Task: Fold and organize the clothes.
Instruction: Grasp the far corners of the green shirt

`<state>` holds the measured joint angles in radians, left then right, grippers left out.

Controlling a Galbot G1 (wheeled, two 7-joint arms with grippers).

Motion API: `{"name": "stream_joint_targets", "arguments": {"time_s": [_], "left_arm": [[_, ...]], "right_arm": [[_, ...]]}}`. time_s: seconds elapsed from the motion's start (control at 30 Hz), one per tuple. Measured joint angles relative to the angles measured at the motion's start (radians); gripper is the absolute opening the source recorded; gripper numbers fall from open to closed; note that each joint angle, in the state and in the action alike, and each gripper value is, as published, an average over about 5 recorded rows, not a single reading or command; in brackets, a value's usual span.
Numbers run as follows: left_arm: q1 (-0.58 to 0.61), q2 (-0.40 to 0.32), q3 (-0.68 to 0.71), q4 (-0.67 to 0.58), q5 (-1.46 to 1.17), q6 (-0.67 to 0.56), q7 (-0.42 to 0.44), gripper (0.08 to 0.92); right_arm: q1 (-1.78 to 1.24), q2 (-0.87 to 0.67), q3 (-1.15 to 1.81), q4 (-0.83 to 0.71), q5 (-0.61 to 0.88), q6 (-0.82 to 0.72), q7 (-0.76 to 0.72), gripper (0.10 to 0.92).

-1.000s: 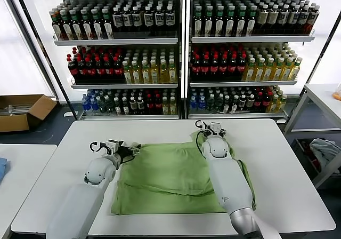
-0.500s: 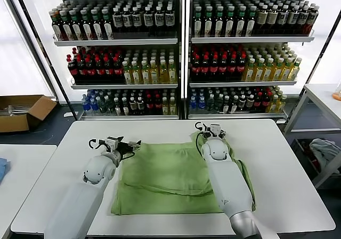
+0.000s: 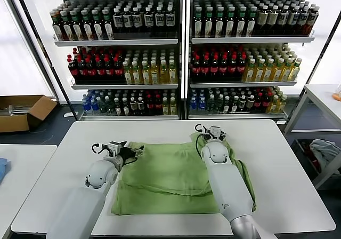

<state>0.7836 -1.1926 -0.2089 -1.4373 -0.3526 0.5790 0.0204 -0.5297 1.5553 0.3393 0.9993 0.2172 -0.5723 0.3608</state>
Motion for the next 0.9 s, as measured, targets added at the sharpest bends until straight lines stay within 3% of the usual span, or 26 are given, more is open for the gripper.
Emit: {"name": "stream_joint_targets", "arguments": {"time_s": [0.43,0.73,0.9], "left_arm": [[0.013,-0.01,0.003,0.011,-0.005,-0.004,0.003,0.403],[0.015,-0.017,-0.002,0.01,-0.004,-0.003,-0.001,0.145],[0.018,-0.022,-0.009,0.001,-0.003,-0.005,-0.005,0.085]], "right_arm": [[-0.022,-0.013,-0.007,0.018,0.003,0.0,-0.001,0.592],[-0.046,-0.03,-0.018,0.052,0.013,0.0,-0.004,0.34],[-0.06,-0.038,-0.017,0.081,0.022,0.0,-0.006,0.209]]}}
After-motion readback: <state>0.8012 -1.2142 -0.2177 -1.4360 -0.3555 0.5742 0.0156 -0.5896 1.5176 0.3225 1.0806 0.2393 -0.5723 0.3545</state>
